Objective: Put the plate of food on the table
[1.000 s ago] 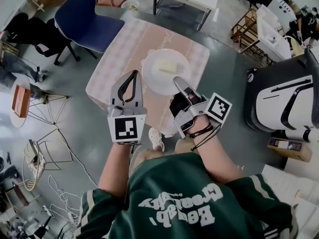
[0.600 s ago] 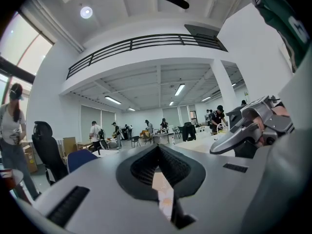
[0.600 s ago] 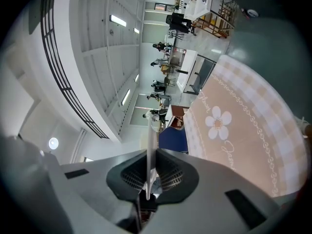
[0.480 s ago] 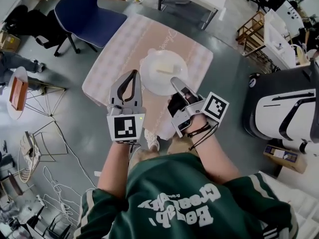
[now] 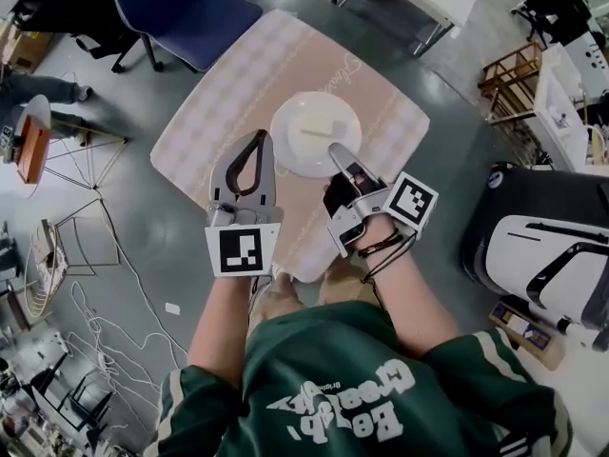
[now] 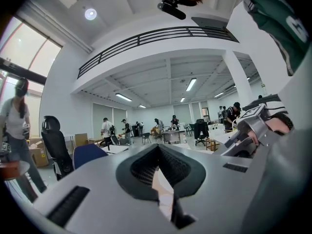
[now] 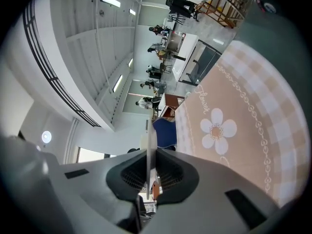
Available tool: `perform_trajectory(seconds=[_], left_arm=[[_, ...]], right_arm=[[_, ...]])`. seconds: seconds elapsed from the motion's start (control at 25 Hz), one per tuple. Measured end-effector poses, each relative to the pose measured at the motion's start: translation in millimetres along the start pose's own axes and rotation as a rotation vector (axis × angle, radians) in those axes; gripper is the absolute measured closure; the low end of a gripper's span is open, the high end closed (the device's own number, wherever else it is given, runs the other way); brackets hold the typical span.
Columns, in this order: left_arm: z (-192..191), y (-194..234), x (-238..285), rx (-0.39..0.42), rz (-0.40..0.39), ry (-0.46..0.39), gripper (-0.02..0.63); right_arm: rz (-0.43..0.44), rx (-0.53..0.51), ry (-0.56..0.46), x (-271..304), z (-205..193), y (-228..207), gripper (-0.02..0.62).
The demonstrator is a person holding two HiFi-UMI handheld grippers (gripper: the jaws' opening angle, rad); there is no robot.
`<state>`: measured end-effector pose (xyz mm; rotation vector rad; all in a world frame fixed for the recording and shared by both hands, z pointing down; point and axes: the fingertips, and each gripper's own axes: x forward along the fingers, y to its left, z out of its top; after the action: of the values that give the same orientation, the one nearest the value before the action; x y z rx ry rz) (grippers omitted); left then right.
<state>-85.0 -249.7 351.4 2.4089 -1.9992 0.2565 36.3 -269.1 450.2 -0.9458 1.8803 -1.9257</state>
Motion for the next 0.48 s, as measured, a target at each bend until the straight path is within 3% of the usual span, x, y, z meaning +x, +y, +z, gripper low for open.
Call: perform_trajectory(seconds=[0.48], left_arm=[[-82.1, 49.0, 28.5, -0.039, 0.160, 0.105, 0.597]], right_arm=[[-0.092, -0.028, 0.196, 84.7, -13.1, -79.5, 0.566]])
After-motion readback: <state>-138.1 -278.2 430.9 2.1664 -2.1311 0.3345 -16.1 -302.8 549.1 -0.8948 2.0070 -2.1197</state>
